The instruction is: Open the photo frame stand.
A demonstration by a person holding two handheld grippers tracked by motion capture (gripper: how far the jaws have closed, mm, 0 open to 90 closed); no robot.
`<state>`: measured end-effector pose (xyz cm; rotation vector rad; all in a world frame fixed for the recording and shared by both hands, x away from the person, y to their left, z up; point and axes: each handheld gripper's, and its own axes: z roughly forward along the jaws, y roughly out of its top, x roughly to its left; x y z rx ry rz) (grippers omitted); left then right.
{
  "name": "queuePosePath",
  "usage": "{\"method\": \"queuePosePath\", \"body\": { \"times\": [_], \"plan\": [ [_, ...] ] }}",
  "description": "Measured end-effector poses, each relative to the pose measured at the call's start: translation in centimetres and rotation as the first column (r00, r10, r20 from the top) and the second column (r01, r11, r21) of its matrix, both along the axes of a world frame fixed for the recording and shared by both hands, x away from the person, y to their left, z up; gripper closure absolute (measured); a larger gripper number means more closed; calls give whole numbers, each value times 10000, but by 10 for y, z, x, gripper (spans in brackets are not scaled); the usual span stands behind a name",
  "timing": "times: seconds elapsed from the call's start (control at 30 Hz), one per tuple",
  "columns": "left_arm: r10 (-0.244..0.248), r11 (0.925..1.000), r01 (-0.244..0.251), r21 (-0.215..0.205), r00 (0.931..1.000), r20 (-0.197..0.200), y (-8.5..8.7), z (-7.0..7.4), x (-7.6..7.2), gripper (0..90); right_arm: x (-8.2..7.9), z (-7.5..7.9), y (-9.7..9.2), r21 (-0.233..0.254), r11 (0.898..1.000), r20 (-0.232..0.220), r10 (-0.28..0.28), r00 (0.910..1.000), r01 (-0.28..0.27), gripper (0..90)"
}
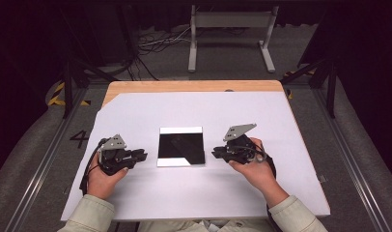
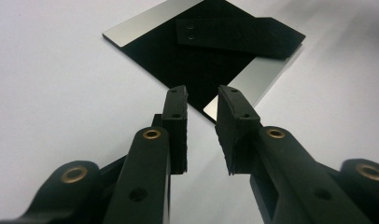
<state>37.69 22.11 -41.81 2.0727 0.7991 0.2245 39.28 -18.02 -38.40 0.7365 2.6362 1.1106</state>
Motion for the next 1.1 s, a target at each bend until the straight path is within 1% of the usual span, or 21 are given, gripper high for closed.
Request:
{"method": "queuePosePath", "body": {
  "times": [0.07,0.1,0.13,0.17,0.2,0.23,0.27,0.3,0.4,0.53,0.57,0.6,0.63,0.8,0.83,1.0,1.03,1.1],
  "plan": [
    [-50,10000,50,-9,10000,-12,0,0,0,722,1,1,-2,-11,10000,-38,-17,10000,17,766],
    [-47,10000,47,-20,10000,8,0,0,0,702,2,3,-4,-38,10000,-174,-30,9998,30,734],
    [-62,10000,62,5,10000,7,1,1,0,702,2,3,-4,-38,10000,-174,-30,9998,30,734],
    [-16,10000,16,-22,10000,91,2,1,1,690,4,3,-4,-197,9998,-472,32,9989,-41,709],
    [56,10000,-56,-73,10000,-11,3,1,1,685,4,3,-5,-228,9997,-486,40,9988,-51,708],
    [82,9999,-82,-84,10000,-5,4,0,2,681,4,2,-5,-238,9997,-538,15,9986,-27,702],
    [141,9998,-142,-121,9998,-122,4,0,2,680,4,2,-5,-302,9995,-645,26,9979,-45,689],
    [176,9998,-177,-74,9998,-127,5,0,3,679,5,1,-4,-408,9991,-752,38,9972,-69,686],
    [318,9995,-318,24,9992,-249,5,-1,3,680,5,-1,-2,-626,9980,-855,17,9963,-70,682],
    [429,9990,-424,131,9983,-388,7,-2,4,687,7,-5,1,-940,9955,-1101,-13,9939,-91,689],
    [429,9990,-424,131,9983,-388,7,-2,4,689,8,-7,2,-1023,9947,-1179,4,9930,-126,689],
    [520,9986,-516,80,9974,-495,7,-3,3,689,8,-7,2,-1023,9947,-1179,4,9930,-126,689],
    [546,9985,-545,30,9974,-480,7,-3,3,692,9,-9,5,-1186,9928,-1339,14,9910,-174,694],
    [690,9976,-687,76,9965,-472,10,-4,1,695,9,-13,9,-1364,9902,-1521,90,9883,-300,706],
    [709,9975,-707,46,9958,-588,11,-5,1,696,10,-14,12,-1469,9884,-1615,131,9868,-372,713],
    [767,9970,-760,134,9950,-637,13,-6,0,695,11,-19,17,-1655,9853,-1824,115,9832,-423,724],
    [801,9968,-795,113,9942,-712,13,-6,-1,695,12,-20,18,-1676,9848,-1859,133,9825,-451,727],
    [827,9966,-821,119,9941,-699,14,-7,-1,696,13,-21,21,-1762,9830,-1903,171,9816,-512,729]
  ]
}}
